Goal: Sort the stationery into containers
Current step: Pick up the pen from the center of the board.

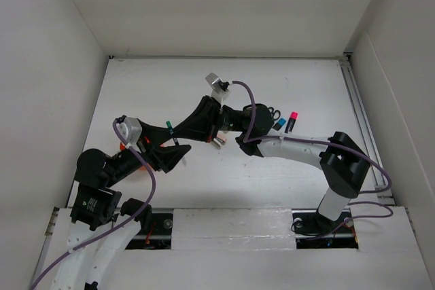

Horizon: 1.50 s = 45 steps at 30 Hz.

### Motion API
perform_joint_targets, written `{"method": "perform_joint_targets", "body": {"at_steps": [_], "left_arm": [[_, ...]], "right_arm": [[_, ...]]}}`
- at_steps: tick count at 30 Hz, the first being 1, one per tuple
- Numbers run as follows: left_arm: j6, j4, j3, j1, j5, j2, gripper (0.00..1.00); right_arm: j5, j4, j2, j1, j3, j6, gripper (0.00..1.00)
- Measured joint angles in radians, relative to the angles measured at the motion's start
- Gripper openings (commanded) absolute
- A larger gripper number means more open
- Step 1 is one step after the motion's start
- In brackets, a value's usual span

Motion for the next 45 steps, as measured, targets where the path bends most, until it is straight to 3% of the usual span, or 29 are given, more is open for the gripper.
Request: {"method": "perform_joint_targets", "body": {"at_steps": [3, 5, 12, 15, 21, 31, 32, 34, 35, 36, 39, 40, 43, 45], "left_arm": [[0.000, 0.000, 0.000, 0.000, 0.001, 0.000, 0.51], [0.002, 0.000, 0.000, 0.000, 0.003, 0.000, 0.42], [0.001, 0.000, 0.000, 0.000, 0.004, 0.000, 0.40], [0.001, 0.000, 0.000, 0.000, 0.008, 0.003, 0.30], [-0.009, 0.000, 0.000, -0.001, 0.016, 0.008, 0.00], [-0.020, 0.003, 0.000, -0.001, 0.015, 0.011, 0.00], [-0.020, 0.003, 0.000, -0.001, 0.011, 0.011, 0.00], [-0.020, 0.003, 0.000, -0.003, 0.001, 0.010, 0.00], [-0.014, 0.002, 0.000, -0.005, -0.009, 0.010, 0.00], [-0.011, 0.003, 0.000, -0.005, -0.017, 0.010, 0.00], [-0.003, 0.004, 0.000, -0.005, -0.047, 0.010, 0.00], [0.000, 0.003, 0.000, -0.005, -0.056, 0.011, 0.00], [0.007, 0.003, 0.000, -0.005, -0.085, 0.016, 0.00], [0.012, 0.003, 0.000, -0.005, -0.116, 0.024, 0.00]], "right_arm": [[-0.005, 0.000, 0.000, 0.000, 0.001, -0.001, 0.00], [-0.006, 0.000, 0.000, 0.000, 0.001, -0.001, 0.00], [-0.006, 0.000, 0.000, 0.000, 0.001, 0.000, 0.00], [-0.006, 0.000, 0.000, 0.000, 0.001, 0.002, 0.00], [-0.009, 0.004, 0.000, 0.000, 0.002, -0.004, 0.00], [-0.016, 0.010, 0.000, -0.002, 0.003, -0.014, 0.01], [-0.016, 0.010, 0.000, -0.002, 0.003, -0.014, 0.06], [-0.017, 0.009, 0.000, -0.002, 0.004, -0.014, 0.31], [-0.018, 0.010, 0.000, -0.002, 0.005, -0.012, 0.45], [-0.022, 0.008, 0.000, -0.002, 0.006, -0.003, 0.64], [-0.032, 0.010, -0.002, -0.009, 0.008, 0.003, 0.76], [-0.037, 0.010, -0.002, -0.012, 0.008, 0.006, 0.84], [-0.044, 0.010, -0.005, -0.036, -0.004, 0.016, 0.98], [-0.047, 0.009, -0.020, -0.063, -0.041, 0.019, 0.99]]}}
